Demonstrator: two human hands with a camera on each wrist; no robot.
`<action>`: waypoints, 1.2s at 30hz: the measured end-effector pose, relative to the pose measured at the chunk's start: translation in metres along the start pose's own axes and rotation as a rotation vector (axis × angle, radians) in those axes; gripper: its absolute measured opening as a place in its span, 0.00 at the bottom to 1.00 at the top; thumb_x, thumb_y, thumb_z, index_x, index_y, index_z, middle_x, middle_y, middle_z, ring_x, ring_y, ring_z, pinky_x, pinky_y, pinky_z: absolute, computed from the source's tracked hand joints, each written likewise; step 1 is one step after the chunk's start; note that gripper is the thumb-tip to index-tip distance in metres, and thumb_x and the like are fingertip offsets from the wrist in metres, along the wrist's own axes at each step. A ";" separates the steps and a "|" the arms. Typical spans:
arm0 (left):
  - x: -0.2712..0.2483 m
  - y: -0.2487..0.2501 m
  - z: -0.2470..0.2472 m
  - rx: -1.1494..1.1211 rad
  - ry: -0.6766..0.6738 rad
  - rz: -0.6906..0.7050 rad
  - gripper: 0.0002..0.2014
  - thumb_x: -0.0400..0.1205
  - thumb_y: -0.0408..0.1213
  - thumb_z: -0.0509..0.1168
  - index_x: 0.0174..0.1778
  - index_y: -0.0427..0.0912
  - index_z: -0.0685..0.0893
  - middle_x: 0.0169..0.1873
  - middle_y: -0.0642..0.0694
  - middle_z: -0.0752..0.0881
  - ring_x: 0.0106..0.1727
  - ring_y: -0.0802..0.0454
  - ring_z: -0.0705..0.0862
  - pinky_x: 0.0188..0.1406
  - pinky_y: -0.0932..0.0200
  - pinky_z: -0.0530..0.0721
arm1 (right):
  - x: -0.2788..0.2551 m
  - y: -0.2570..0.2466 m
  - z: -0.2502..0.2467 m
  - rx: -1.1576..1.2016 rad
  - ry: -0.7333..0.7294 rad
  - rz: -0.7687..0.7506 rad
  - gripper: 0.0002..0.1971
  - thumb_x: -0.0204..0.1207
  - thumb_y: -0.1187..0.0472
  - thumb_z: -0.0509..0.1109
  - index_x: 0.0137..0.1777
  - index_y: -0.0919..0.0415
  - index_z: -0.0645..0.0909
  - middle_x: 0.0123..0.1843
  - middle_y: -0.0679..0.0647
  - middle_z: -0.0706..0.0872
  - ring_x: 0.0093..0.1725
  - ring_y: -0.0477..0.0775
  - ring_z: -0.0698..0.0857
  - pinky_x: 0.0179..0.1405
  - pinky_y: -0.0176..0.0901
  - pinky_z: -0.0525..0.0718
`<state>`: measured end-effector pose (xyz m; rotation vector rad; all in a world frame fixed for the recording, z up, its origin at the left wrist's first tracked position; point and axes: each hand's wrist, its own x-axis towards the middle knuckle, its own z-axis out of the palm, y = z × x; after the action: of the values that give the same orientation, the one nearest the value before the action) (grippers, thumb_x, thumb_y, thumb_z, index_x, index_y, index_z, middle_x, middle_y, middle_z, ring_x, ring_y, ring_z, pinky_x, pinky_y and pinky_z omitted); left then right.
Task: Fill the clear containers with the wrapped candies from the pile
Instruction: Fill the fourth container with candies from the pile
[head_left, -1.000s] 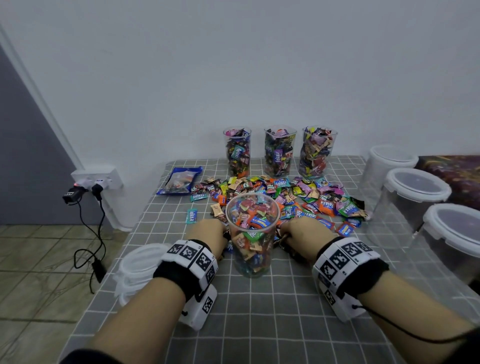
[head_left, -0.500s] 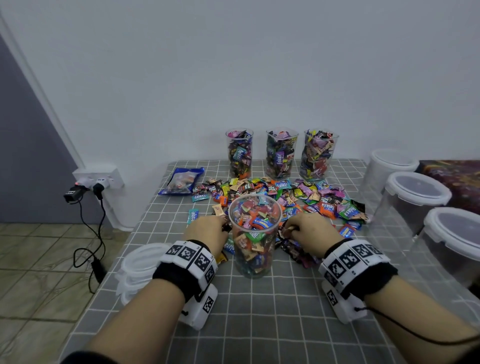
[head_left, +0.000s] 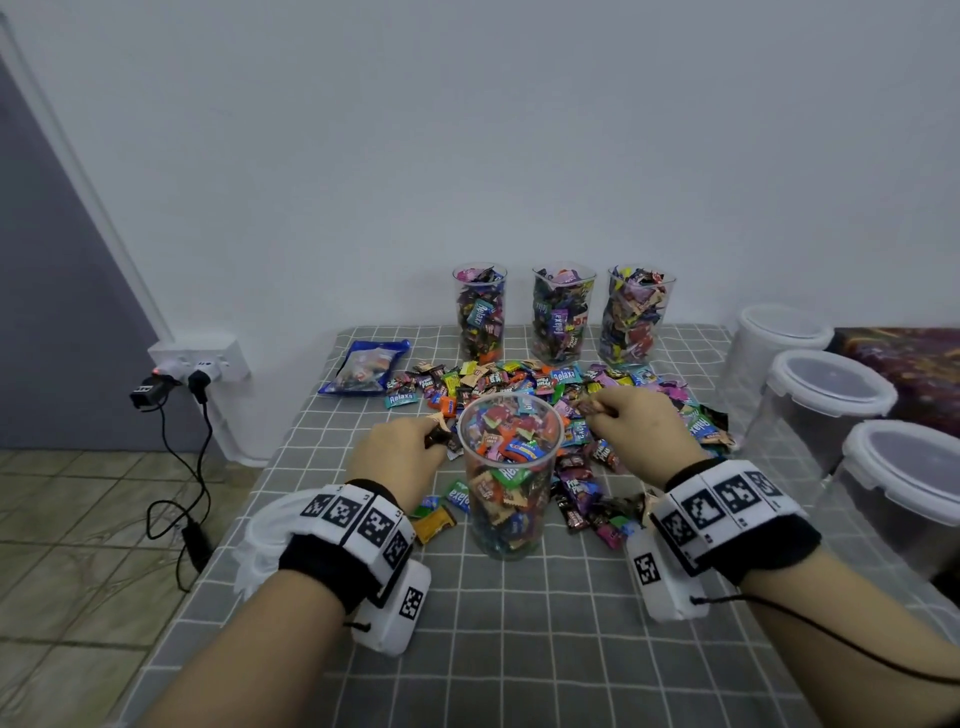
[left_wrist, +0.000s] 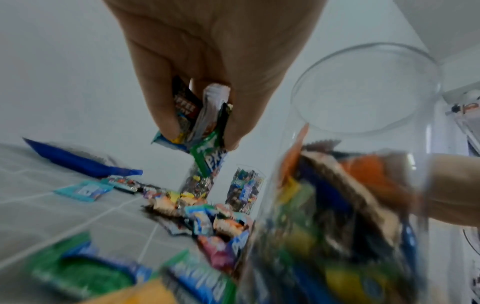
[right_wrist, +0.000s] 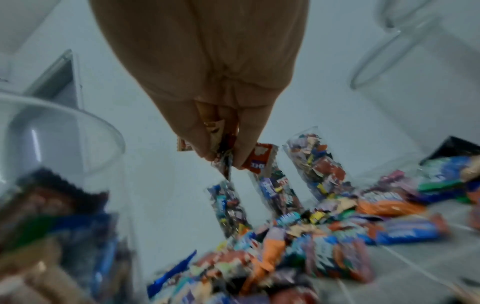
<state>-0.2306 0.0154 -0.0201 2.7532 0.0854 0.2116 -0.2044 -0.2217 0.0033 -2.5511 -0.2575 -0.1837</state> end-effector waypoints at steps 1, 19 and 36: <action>0.000 0.001 -0.005 -0.027 0.026 0.004 0.07 0.81 0.42 0.63 0.44 0.46 0.84 0.38 0.47 0.86 0.42 0.48 0.82 0.40 0.55 0.80 | 0.000 -0.004 -0.005 0.019 0.030 -0.020 0.15 0.78 0.67 0.64 0.30 0.67 0.70 0.29 0.61 0.75 0.31 0.54 0.69 0.27 0.40 0.62; -0.007 0.026 -0.049 -0.214 0.246 0.094 0.09 0.80 0.42 0.65 0.49 0.44 0.88 0.36 0.50 0.83 0.40 0.53 0.77 0.36 0.58 0.68 | -0.024 -0.068 -0.007 0.278 -0.003 -0.300 0.09 0.77 0.67 0.65 0.50 0.73 0.81 0.42 0.66 0.84 0.44 0.60 0.80 0.50 0.56 0.77; -0.013 0.046 -0.064 -0.482 0.238 0.150 0.07 0.79 0.38 0.68 0.50 0.44 0.90 0.36 0.55 0.85 0.45 0.56 0.82 0.44 0.61 0.77 | -0.033 -0.034 0.015 0.708 -0.304 -0.022 0.55 0.54 0.42 0.79 0.81 0.48 0.55 0.68 0.41 0.74 0.65 0.39 0.78 0.66 0.40 0.76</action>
<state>-0.2521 -0.0054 0.0540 2.2457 -0.0987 0.5261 -0.2428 -0.1899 0.0028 -1.8605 -0.3859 0.2522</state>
